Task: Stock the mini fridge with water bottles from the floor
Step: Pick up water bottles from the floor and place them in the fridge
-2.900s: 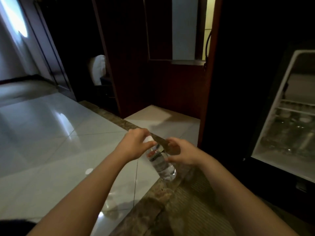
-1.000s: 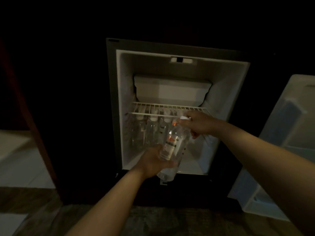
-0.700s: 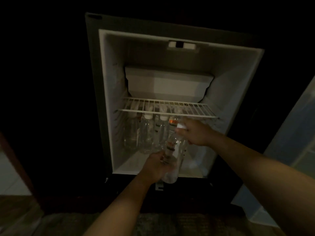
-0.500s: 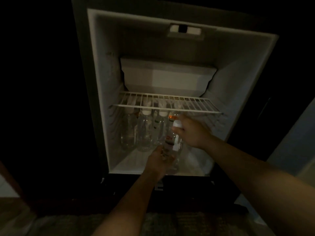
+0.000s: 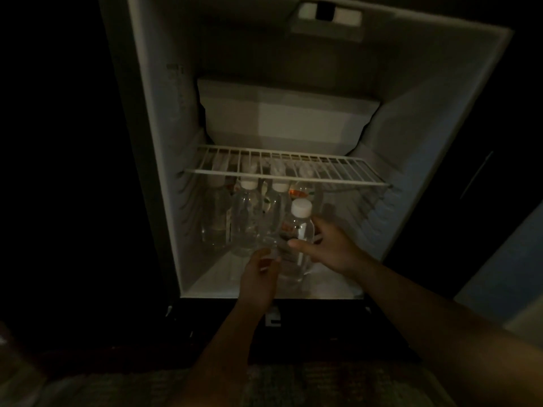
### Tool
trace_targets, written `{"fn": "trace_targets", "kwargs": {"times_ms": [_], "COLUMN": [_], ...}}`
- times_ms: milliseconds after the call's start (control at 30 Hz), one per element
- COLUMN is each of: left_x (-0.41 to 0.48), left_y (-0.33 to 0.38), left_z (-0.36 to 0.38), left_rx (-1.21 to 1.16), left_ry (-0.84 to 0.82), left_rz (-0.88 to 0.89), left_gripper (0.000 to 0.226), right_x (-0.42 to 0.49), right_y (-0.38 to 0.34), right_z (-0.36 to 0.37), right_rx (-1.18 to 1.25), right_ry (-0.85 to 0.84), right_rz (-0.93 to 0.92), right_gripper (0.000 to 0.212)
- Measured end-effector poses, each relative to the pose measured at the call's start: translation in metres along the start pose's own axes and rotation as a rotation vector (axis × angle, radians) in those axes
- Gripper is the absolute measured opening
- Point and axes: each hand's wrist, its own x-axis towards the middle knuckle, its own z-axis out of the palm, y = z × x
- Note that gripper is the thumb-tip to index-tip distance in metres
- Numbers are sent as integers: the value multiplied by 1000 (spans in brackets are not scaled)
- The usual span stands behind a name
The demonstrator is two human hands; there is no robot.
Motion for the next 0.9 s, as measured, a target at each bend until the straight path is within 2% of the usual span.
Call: {"fn": "trace_targets", "kwargs": {"times_ms": [100,267,367,533,667,767,900], "left_x": [4,8,13,22,29,34,42], "left_y": [-2,4,7,8,5,7,10], "left_z": [5,21,33,43,50,52,46], "left_rx": [5,-20,-109,-224,-301,-262,-147], "left_ry": [-6,-146,-145,-83,-61,-74,-89], "left_rz": [-40,-105,-183,-255,-271,-272,-257], "left_gripper": [22,39,42,21,22,21,22], "right_x": [4,12,20,35,45,51,51], "right_y": [3,6,9,17,24,27,28], "right_z": [0,-3,-3,2,9,13,13], "right_rx": [-17,5,-1,31,43,11,23], "right_ry": [51,173,234,289,328,364,355], "right_rz": [-12,8,14,36,52,71,76], "right_gripper": [42,45,42,39,43,51,48]}}
